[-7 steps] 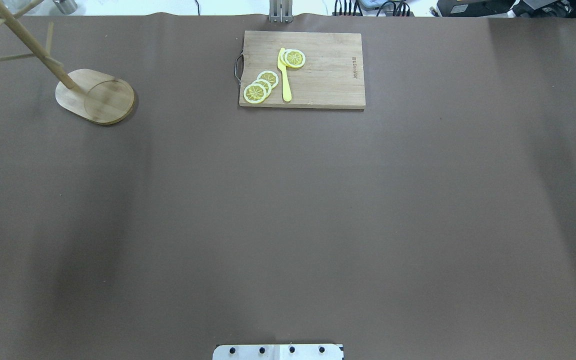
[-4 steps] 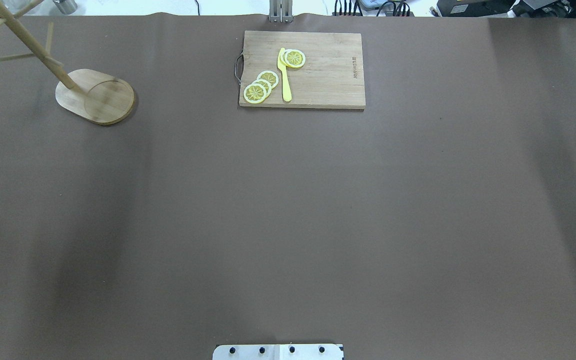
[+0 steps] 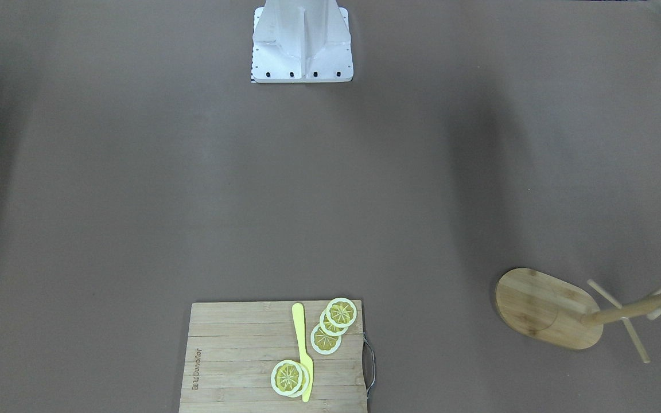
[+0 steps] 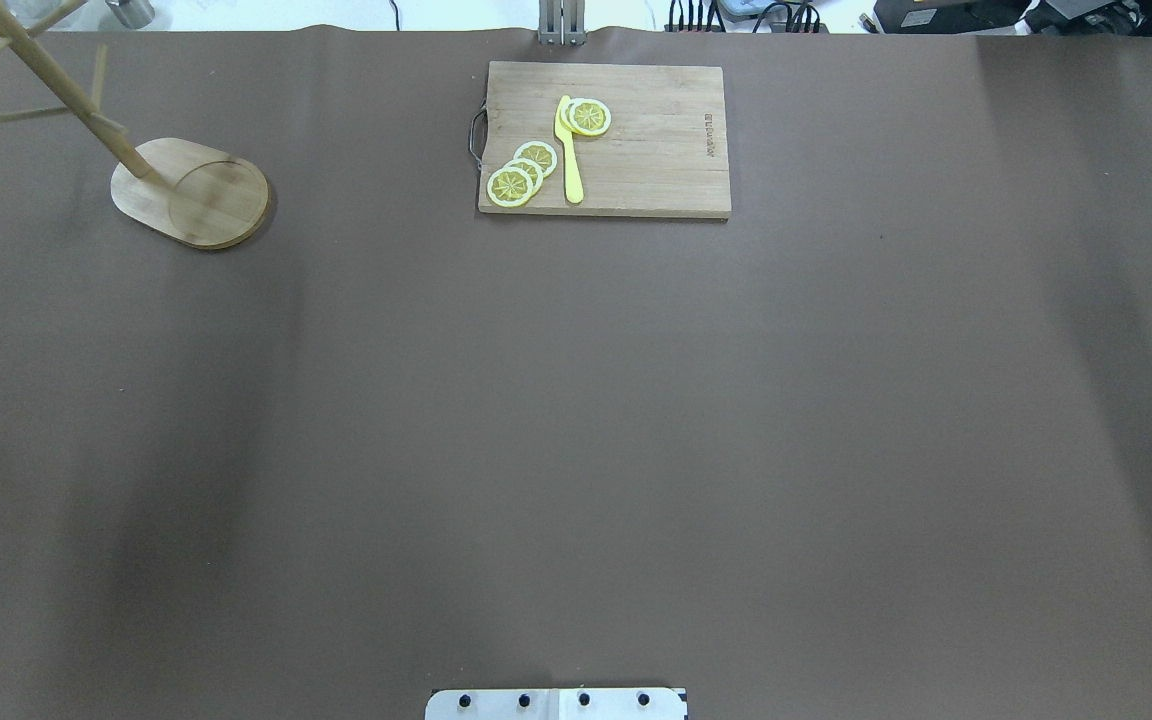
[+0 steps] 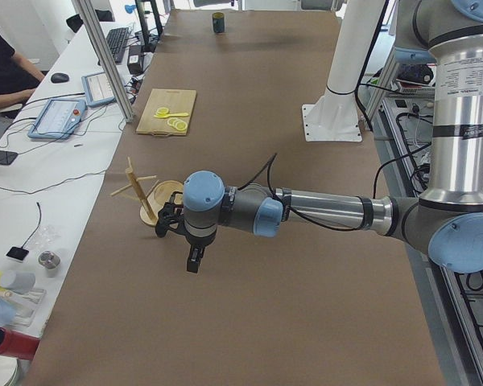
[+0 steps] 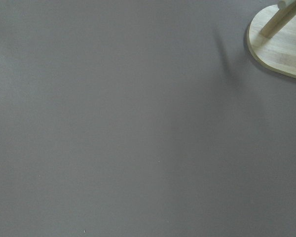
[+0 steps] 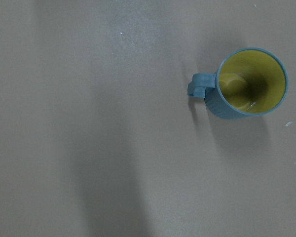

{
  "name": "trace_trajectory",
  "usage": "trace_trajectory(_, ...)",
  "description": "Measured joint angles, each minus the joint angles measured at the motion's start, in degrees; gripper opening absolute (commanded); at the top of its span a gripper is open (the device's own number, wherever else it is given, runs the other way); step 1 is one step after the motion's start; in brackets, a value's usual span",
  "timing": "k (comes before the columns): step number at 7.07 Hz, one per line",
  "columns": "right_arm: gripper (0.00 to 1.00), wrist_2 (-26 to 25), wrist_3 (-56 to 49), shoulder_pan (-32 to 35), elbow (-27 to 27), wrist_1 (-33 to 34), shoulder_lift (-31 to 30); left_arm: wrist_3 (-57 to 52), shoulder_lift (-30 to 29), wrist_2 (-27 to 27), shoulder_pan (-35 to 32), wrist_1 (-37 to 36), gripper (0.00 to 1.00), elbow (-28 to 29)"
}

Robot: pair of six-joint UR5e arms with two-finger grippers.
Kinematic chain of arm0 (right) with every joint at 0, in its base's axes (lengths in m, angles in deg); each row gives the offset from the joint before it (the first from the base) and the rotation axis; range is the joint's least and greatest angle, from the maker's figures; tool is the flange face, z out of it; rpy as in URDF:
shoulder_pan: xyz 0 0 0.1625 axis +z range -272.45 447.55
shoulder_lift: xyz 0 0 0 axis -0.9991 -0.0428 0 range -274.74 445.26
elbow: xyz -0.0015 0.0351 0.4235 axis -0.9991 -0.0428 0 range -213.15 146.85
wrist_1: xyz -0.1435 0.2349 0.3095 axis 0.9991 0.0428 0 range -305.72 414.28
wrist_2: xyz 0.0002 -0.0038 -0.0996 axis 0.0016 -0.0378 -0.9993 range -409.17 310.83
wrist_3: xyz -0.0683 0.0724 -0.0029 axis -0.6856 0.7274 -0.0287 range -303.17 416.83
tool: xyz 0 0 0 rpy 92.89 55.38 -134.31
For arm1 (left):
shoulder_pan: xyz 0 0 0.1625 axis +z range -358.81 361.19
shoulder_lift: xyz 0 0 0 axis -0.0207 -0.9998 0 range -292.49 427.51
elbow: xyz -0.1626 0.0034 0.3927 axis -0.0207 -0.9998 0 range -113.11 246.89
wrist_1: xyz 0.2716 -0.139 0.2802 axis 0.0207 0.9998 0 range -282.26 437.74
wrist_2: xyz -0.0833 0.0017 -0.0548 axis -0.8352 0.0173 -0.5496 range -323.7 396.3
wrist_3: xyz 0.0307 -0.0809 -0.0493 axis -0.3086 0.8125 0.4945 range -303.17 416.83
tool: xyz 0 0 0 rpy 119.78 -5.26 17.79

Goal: Hang cup on storage rack
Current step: 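Lower the right gripper onto the blue mug and close on it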

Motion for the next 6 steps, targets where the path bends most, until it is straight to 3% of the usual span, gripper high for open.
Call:
trace_trajectory(3,1.0,0.1,0.5,-0.1,-0.9,-0.3,0.1,0.0,0.0,0.0,0.0,0.0,0.99,-0.1)
trace_trajectory(4,1.0,0.1,1.8,-0.1,-3.8,-0.1,1.8,0.1,0.0,0.0,0.0,0.0,0.99,-0.3)
trace_trajectory(6,1.0,0.3,5.7,0.5,-15.0,-0.3,8.0,0.1,-0.1,0.0,0.0,-0.1,0.99,-0.8)
